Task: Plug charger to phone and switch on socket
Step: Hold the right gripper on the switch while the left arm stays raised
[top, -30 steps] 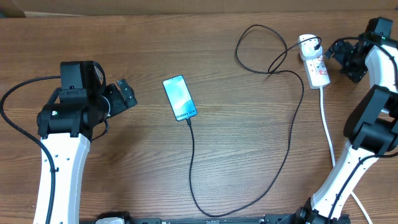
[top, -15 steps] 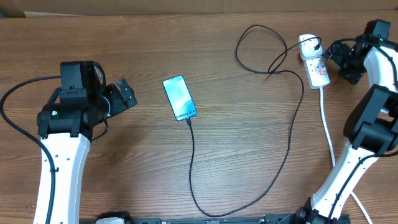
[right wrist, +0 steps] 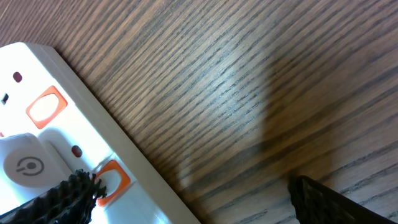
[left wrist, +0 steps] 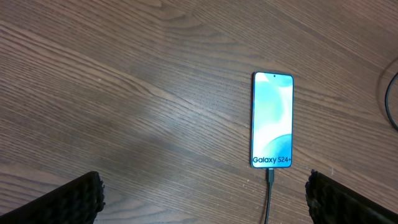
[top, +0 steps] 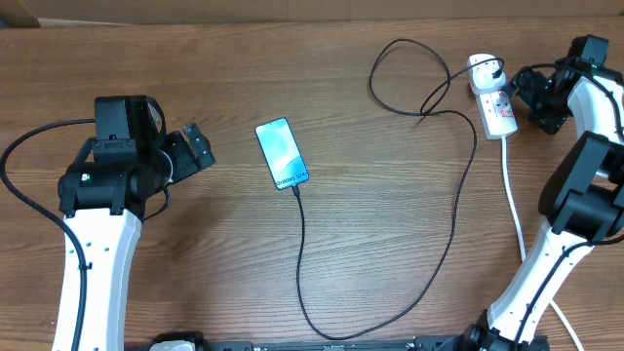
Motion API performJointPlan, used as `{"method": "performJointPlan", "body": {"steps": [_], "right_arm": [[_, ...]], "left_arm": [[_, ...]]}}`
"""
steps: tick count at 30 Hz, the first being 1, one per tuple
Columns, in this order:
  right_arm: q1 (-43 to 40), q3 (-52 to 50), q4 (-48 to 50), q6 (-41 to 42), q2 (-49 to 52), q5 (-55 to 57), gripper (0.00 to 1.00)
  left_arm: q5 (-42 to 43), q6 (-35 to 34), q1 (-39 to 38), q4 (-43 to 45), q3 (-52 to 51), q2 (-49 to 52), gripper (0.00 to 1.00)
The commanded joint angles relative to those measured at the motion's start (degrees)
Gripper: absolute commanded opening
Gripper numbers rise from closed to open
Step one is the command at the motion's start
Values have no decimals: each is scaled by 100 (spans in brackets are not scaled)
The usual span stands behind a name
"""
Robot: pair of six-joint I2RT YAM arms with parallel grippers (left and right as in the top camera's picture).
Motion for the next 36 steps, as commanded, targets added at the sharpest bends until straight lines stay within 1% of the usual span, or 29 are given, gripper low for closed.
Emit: {"method": "performJointPlan", "body": {"steps": [1,14,36], "right_arm": [[22,-74,37,-37,55,-7,100],[22,-74,-116,-39,55,-59,100],[33,-151,-74,-39,66,-68,100]], "left_arm": [[-17,63,31,13,17,28,100],[-17,63,31,15,17,28,100],[-17,63,31,13,17,28,99]]}}
